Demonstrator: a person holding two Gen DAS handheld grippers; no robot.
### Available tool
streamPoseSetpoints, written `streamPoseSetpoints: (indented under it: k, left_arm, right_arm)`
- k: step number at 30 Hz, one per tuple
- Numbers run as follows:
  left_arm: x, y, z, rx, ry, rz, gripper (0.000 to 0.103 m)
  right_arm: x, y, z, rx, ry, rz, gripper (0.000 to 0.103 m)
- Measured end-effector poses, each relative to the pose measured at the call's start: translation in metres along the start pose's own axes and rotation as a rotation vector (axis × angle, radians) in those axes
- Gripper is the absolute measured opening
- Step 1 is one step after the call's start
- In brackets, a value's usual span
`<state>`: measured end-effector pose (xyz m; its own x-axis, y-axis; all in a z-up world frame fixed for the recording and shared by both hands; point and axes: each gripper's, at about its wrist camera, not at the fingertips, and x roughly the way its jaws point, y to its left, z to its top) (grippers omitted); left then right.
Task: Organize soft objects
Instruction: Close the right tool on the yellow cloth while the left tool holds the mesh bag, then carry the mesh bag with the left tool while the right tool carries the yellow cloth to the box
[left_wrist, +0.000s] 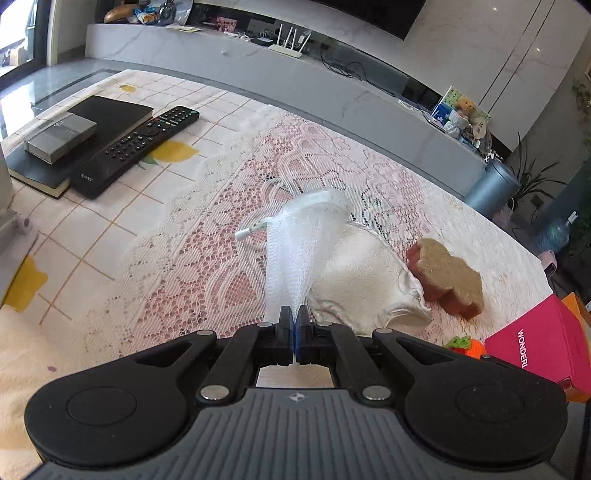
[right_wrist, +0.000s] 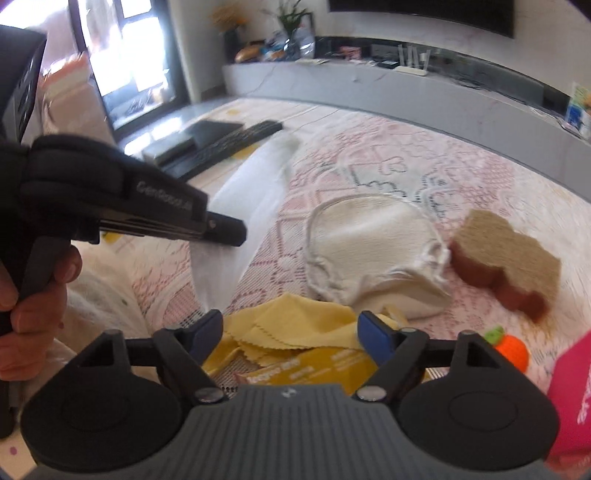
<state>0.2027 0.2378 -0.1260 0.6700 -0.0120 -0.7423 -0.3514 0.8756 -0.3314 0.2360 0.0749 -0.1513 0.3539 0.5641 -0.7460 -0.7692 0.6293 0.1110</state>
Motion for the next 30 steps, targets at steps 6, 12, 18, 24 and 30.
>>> streamPoseSetpoints:
  k: [6, 12, 18, 24, 30]
  left_arm:
    - [0.005, 0.011, -0.001, -0.05, 0.018, -0.015, 0.001]
    - [0.006, 0.008, -0.003, -0.035, 0.019, -0.025, 0.001]
    - [0.009, 0.006, -0.004, -0.022, 0.031, -0.028, 0.001]
    - [-0.007, 0.006, -0.002, -0.036, -0.03, -0.076, 0.001]
    - [-0.039, -0.023, -0.005, 0.041, -0.093, -0.098, 0.001]
  right_arm:
    - [0.029, 0.014, -0.002, -0.063, 0.107, 0.009, 0.055]
    - [0.028, 0.008, -0.005, -0.037, 0.062, -0.032, 0.042]
    - [0.024, -0.016, -0.002, 0.088, 0.058, -0.031, 0.004]
    - [-0.015, -0.013, 0.0, 0.136, -0.067, -0.047, 0.004]
    - [-0.081, -0.022, -0.009, 0.252, -0.189, -0.041, 0.004]
